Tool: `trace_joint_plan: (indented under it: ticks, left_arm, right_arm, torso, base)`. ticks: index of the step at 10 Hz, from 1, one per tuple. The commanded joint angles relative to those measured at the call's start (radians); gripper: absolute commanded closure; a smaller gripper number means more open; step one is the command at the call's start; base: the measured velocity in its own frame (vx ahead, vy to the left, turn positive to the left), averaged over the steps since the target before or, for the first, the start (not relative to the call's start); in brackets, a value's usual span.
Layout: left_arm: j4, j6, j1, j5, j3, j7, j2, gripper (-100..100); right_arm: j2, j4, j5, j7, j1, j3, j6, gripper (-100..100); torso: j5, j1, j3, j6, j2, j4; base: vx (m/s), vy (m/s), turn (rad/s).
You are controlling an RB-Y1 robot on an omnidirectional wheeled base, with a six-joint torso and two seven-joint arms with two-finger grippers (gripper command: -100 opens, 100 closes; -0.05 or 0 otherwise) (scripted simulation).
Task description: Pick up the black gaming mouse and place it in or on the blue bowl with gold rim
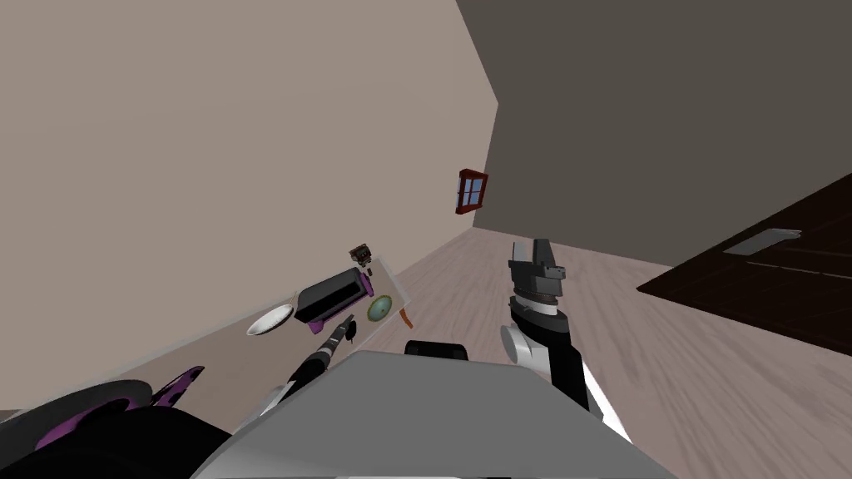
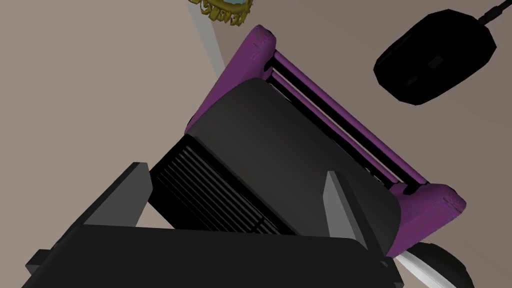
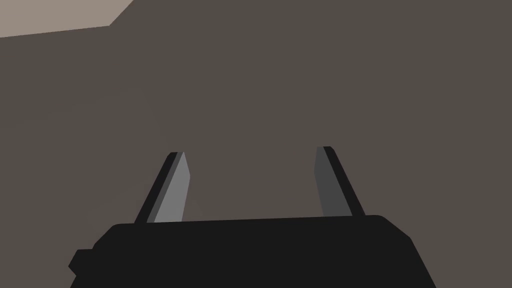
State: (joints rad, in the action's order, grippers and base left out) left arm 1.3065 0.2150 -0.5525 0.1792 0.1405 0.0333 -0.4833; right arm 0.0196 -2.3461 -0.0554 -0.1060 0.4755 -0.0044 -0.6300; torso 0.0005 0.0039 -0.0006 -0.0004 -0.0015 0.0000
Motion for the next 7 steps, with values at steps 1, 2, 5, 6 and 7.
trace_joint_plan:
  ticks: [1,2,5,6,7]
  left_arm:
    - [-0.033,-0.012,-0.001,0.012,0.000,0.009,-0.009,-100]
    - [-0.068,-0.019,0.000,0.032,-0.001,0.021,-0.023,-100]
    - [-0.139,-0.025,0.000,0.053,-0.003,0.033,-0.037,-100]
    - [-0.178,-0.031,0.001,0.074,-0.005,0.046,-0.050,-100]
    - [-0.191,-0.031,0.001,0.074,-0.005,0.046,-0.050,-100]
  right_arm:
    - [0.000,0.000,0.000,0.000,0.000,0.000,0.000,0]
    - [0.000,0.000,0.000,0.000,0.000,0.000,0.000,0]
    - [0.000,0.000,0.000,0.000,0.000,0.000,0.000,0]
    - [0.000,0.000,0.000,0.000,0.000,0.000,0.000,0]
    - [0.000,0.000,0.000,0.000,0.000,0.000,0.000,0]
  torso:
    - [0.000,0.000,0.000,0.000,0.000,0.000]
    - [0.000,0.001,0.000,-0.001,0.000,0.000]
    - [0.000,0.000,0.000,0.000,0.000,0.000]
    - [0.000,0.000,0.000,-0.001,0.000,0.000]
    - [0.000,0.001,0.000,0.000,0.000,0.000]
  base:
    - [0.028,0.033,-0.086]
    - [0.036,0.027,-0.228]
    - [0.021,0.025,-0.155]
    - [0.028,0.028,-0.187]
    - [0.024,0.031,-0.131]
